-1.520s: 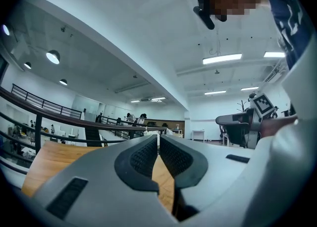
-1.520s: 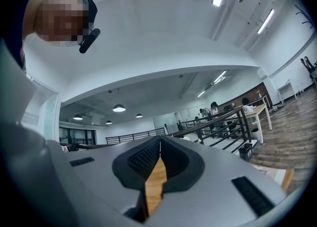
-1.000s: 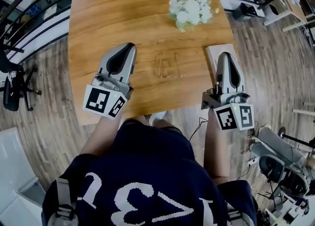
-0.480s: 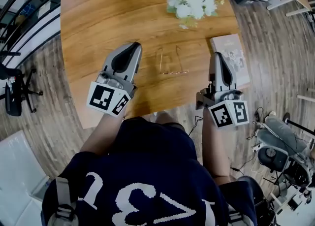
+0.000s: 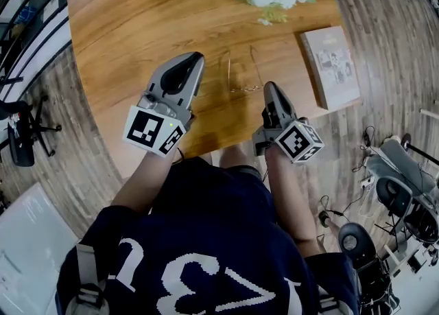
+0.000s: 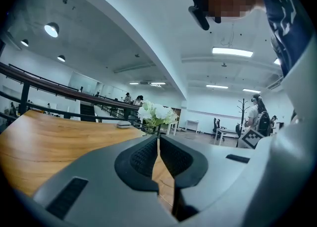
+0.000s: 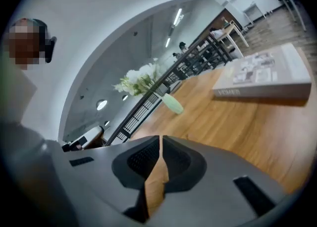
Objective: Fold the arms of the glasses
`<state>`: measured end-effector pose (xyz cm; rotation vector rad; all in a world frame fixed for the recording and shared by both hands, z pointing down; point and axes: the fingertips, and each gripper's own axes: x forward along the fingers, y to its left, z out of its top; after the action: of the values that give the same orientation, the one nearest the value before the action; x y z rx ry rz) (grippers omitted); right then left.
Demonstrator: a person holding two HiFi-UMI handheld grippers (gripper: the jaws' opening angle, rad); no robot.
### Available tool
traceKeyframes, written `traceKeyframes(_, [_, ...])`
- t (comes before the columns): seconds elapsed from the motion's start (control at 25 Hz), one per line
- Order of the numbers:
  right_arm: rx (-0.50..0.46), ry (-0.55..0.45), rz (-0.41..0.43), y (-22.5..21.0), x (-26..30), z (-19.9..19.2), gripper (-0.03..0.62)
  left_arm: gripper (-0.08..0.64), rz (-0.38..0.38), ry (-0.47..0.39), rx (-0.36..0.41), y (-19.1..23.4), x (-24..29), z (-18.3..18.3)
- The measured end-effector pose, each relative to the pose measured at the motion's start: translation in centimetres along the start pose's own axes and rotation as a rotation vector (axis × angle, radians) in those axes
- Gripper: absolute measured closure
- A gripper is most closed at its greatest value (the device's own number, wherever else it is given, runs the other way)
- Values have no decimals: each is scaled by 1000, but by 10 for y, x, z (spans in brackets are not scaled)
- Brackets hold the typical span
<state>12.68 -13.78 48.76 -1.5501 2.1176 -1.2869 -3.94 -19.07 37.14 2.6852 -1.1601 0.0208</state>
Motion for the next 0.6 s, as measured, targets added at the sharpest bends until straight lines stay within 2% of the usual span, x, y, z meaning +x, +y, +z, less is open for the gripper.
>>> traceKeyframes(0.08, [81,33,-15,-15,4,-22,542,534,-6,13,-3,1,1,-6])
traceKeyframes(0.12, [121,44,-22,-21,5,-31,498,534,-8,19,-4,1,1,-8])
traceKeyframes(0.36, [347,75,-33,-35,9,-74,460,534,-16,50,-10,2,0,-20])
traceKeyframes(0.6, [506,46,-59,-54,15,-82,453,534,-14,70,-11,3,-1,-27])
